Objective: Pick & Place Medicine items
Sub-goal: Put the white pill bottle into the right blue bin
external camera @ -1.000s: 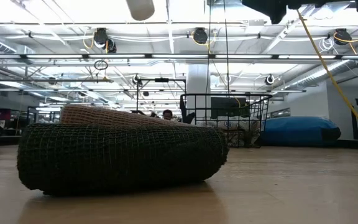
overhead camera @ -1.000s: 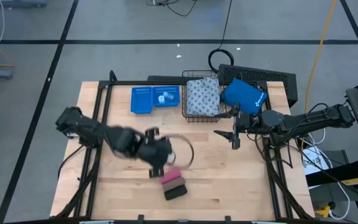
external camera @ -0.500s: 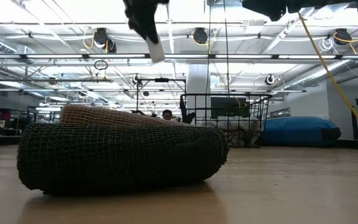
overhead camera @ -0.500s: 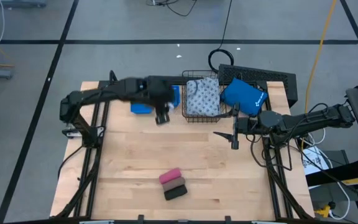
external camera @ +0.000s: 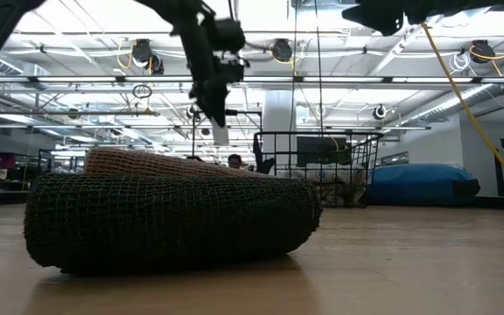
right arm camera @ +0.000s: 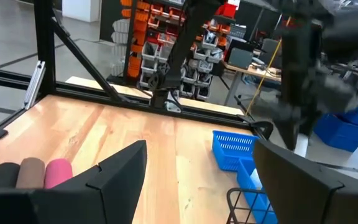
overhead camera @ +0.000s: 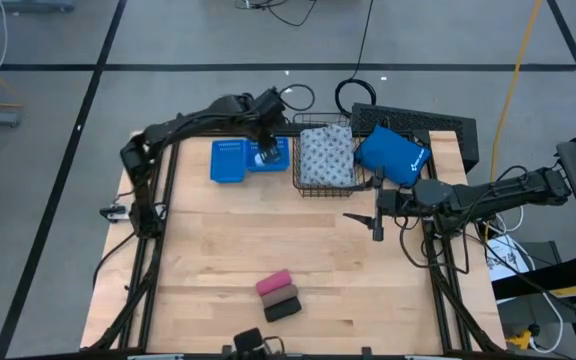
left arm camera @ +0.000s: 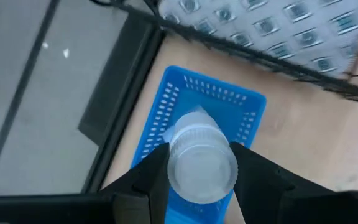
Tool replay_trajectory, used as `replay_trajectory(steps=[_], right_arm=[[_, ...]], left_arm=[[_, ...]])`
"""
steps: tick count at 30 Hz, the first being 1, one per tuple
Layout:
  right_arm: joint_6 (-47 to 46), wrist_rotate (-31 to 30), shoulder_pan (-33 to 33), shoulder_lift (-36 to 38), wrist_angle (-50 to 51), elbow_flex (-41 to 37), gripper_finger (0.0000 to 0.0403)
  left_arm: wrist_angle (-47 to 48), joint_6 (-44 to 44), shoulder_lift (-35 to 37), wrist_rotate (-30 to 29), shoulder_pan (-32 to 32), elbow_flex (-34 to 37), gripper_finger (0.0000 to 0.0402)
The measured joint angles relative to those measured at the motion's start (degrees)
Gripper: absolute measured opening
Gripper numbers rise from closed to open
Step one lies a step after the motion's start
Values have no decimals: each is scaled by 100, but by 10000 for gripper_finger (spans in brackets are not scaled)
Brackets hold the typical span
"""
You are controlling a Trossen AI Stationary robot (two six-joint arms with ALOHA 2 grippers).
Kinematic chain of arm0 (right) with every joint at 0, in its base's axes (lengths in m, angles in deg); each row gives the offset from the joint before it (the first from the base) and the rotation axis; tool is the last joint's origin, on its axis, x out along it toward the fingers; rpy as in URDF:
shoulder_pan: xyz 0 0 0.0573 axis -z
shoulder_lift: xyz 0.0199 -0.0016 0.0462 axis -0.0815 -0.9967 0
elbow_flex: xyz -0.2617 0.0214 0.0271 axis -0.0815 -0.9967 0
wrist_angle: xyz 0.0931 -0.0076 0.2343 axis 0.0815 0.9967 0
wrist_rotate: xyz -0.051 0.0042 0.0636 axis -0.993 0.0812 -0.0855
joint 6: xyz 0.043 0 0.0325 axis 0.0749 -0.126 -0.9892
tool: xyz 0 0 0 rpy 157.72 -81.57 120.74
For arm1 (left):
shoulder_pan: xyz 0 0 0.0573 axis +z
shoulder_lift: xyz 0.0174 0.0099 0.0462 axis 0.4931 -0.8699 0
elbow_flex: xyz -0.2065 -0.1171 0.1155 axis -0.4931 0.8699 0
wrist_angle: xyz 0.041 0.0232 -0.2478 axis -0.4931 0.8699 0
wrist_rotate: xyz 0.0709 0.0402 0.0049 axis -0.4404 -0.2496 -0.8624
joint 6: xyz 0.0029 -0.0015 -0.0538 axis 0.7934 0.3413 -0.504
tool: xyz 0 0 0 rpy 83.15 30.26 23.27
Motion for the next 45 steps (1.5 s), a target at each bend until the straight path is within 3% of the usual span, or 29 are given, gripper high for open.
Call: replay_trajectory(steps=[15,45], right_arm=[[33,0,0,1,-1,0,281],[152,-22,2,0,49,4,281]], left_arm=[[-310,-50,-1000,449,14,0,152],[-647,-177,-1579,1015,-115,2,152]])
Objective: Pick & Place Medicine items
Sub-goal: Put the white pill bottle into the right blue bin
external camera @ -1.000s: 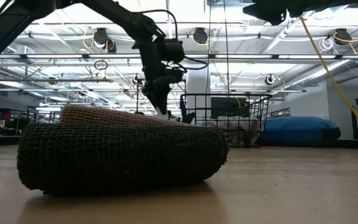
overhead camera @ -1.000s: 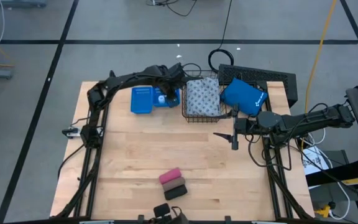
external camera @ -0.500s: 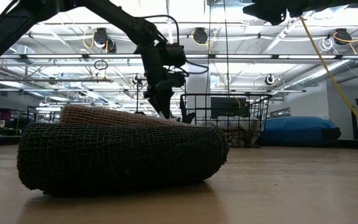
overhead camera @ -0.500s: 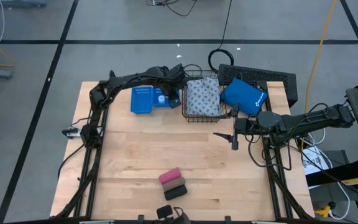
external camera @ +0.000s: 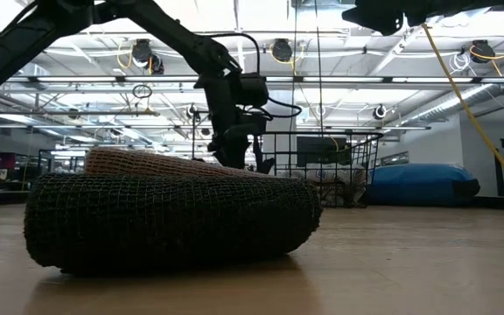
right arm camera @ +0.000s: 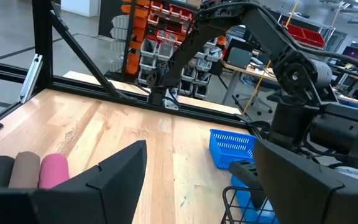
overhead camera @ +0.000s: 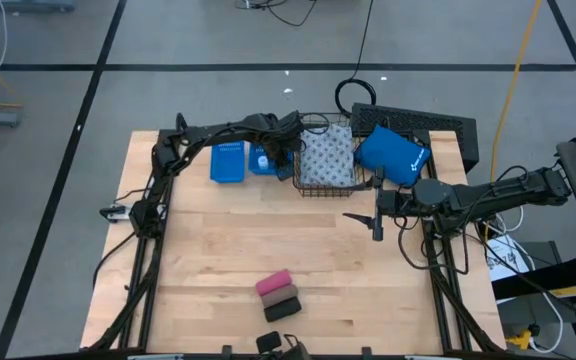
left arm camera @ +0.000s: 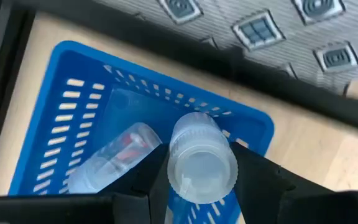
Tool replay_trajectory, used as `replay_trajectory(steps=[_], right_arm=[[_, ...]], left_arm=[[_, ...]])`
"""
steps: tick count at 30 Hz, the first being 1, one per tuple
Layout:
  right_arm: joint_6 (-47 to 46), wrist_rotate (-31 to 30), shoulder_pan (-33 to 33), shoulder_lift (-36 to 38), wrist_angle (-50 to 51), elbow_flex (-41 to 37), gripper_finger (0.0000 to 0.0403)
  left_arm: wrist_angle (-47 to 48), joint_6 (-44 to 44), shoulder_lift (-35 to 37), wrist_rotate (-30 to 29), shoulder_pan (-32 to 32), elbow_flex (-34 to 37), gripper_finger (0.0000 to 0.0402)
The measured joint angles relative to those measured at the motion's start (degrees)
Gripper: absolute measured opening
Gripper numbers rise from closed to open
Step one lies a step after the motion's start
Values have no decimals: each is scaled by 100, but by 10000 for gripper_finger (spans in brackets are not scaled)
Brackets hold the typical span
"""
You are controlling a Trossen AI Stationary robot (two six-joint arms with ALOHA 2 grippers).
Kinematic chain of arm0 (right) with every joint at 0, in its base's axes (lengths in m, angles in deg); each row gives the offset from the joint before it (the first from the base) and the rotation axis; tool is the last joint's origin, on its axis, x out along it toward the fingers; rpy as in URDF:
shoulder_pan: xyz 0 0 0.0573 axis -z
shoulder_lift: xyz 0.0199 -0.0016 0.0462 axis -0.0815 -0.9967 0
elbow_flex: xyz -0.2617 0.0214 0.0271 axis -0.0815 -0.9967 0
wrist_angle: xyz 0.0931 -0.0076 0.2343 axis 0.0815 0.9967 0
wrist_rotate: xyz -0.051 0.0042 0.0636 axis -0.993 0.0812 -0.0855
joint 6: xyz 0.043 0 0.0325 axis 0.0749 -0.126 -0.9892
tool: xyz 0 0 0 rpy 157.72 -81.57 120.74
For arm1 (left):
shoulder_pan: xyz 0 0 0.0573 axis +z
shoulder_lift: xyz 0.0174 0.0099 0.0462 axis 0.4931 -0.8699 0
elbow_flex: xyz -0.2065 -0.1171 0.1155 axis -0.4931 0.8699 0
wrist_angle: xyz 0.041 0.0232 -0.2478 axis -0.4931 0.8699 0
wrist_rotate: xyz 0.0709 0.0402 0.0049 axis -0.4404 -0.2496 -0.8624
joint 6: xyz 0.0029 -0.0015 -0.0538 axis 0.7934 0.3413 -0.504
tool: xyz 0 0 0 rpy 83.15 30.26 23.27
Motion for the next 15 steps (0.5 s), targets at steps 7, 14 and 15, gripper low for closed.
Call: replay_trajectory(steps=[7,14,15], right_arm=[[-3,0,0,-1,-6,2,281],[-5,0,0,-1,-7,2,281],[-5,0,0,-1,-6,2,281]], left_arm=[[-104,-85,-76,116,0,1,152],[-103,-106,-76,116,-4,0,152],[-103,-109,-76,116,-4,0,152]])
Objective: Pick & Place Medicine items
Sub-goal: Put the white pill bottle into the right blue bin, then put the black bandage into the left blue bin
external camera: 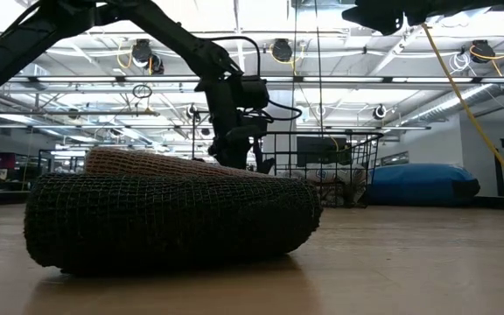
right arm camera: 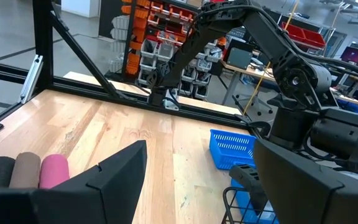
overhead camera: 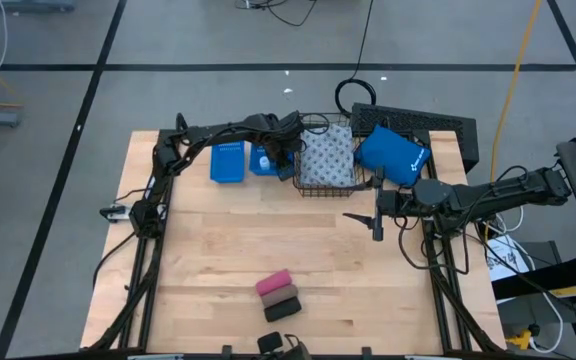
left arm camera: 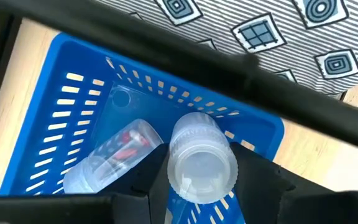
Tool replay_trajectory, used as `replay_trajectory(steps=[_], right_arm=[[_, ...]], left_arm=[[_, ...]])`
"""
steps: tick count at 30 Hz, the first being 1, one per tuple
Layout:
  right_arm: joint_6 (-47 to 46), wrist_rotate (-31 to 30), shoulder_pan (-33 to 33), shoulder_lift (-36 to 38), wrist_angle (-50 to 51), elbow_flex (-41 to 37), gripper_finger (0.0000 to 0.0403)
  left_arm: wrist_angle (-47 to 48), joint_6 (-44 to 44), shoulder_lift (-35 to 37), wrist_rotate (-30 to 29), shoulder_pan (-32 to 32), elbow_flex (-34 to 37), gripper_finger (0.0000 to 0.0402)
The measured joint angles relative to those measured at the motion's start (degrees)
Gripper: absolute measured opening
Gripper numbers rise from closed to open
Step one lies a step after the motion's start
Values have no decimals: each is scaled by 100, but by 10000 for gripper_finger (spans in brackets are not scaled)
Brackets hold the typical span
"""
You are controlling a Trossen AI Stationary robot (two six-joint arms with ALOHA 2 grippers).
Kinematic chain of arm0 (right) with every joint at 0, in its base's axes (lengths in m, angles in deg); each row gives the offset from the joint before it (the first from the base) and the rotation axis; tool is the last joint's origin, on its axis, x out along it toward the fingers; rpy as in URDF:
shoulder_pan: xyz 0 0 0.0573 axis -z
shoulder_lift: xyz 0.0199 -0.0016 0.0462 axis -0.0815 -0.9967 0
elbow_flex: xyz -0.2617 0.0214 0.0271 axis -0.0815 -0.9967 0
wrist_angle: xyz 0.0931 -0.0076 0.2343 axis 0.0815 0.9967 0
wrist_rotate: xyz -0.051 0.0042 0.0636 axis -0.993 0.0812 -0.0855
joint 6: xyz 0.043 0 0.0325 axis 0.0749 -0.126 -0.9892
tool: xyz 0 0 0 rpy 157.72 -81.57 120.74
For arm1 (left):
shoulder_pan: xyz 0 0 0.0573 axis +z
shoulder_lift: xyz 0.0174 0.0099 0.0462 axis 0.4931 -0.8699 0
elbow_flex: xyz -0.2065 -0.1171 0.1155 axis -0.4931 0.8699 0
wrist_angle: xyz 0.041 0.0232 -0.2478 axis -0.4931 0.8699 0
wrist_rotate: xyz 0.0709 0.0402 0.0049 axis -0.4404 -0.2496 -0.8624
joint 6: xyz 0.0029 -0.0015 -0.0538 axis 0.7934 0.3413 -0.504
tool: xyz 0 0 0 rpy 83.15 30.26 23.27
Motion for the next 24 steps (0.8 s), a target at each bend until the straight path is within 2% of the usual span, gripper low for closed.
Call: replay_trajectory(steps=[4,16,24], right_arm=[[-1,0,0,0,0,0,281],[-1,0,0,0,2,0,281],[-1,0,0,0,4,0,281]], left_arm=[[0,-1,0,-2,0,0,158],[2,-63,-2,-3,-1,0,223],[2,-51,0,-9,-1,0,247]])
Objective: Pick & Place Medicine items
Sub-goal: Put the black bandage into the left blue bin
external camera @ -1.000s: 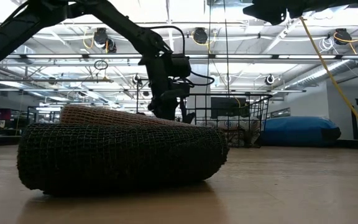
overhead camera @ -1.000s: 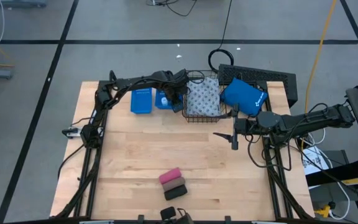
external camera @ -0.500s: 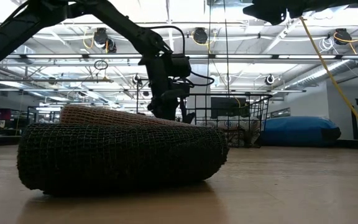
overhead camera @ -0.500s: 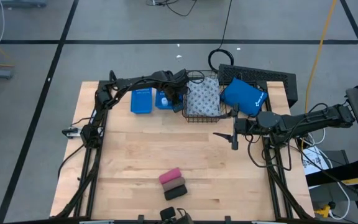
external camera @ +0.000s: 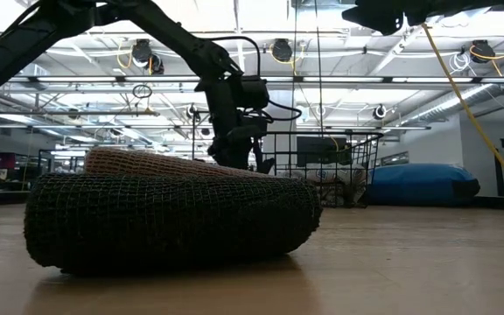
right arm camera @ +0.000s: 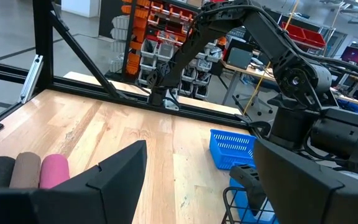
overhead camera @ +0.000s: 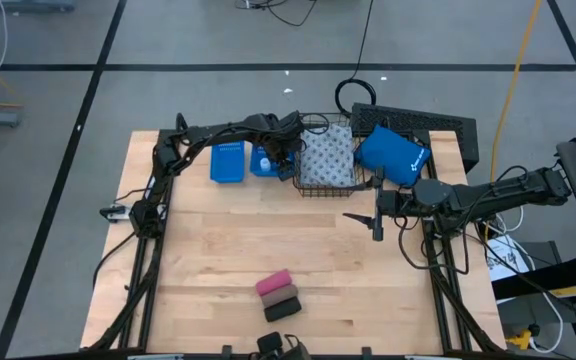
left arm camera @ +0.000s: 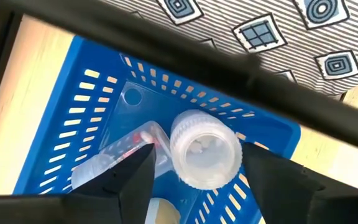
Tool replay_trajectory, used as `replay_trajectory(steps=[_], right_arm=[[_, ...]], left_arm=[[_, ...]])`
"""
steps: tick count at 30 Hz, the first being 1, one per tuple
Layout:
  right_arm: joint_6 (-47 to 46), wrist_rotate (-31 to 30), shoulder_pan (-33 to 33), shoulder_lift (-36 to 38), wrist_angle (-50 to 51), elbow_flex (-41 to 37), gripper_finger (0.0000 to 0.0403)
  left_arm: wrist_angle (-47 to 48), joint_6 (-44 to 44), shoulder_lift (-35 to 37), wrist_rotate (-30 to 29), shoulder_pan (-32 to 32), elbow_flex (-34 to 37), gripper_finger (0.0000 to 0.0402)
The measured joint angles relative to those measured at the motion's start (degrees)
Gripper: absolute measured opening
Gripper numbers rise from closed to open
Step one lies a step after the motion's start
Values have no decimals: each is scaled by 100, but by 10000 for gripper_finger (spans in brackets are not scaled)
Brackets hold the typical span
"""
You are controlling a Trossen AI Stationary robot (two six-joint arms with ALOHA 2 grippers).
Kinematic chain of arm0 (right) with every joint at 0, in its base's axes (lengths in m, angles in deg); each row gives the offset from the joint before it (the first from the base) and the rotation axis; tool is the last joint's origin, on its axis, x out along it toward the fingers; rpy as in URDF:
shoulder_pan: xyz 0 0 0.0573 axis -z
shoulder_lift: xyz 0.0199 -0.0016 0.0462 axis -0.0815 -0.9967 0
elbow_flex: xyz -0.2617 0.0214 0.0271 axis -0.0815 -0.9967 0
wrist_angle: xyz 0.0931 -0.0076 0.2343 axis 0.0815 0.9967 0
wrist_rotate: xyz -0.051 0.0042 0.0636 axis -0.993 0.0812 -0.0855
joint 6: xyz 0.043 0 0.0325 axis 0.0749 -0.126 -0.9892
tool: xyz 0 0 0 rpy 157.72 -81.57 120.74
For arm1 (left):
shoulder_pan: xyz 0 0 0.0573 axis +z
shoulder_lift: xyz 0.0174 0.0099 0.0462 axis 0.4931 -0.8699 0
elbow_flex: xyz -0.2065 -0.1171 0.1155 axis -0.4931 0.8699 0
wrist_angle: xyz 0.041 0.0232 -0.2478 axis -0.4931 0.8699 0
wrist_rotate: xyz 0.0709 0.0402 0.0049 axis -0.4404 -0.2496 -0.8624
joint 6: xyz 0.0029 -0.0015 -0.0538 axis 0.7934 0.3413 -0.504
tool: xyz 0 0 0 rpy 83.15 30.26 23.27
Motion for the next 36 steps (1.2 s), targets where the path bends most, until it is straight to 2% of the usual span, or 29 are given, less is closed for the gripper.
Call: replay_trajectory(steps=[5,9,12,20,24,29,33,36], right_arm=[[4,0,0,2,0,0,281],[9,0,0,1,2,0,281],[11,0,0,0,21,0,281],[13,0,0,0,37,0,281],[5,0,0,0,35,0,281],[0,1,0,1,37,0,281],[-1,15,0,1,32,0,281],[-2,17,0,0,29,0,281]], left_arm=[[6,72,39,-82,-3,-2,256],[85,209,130,-383,-3,-59,259],[14,206,315,-571,-3,-91,257],[49,165,1017,-560,-79,-92,262],[73,12,1501,-559,-163,-90,264],[578,-297,2442,-487,-350,-90,256],[1052,-285,3224,-105,-606,-81,253],[1014,-235,3861,23,-976,150,258]])
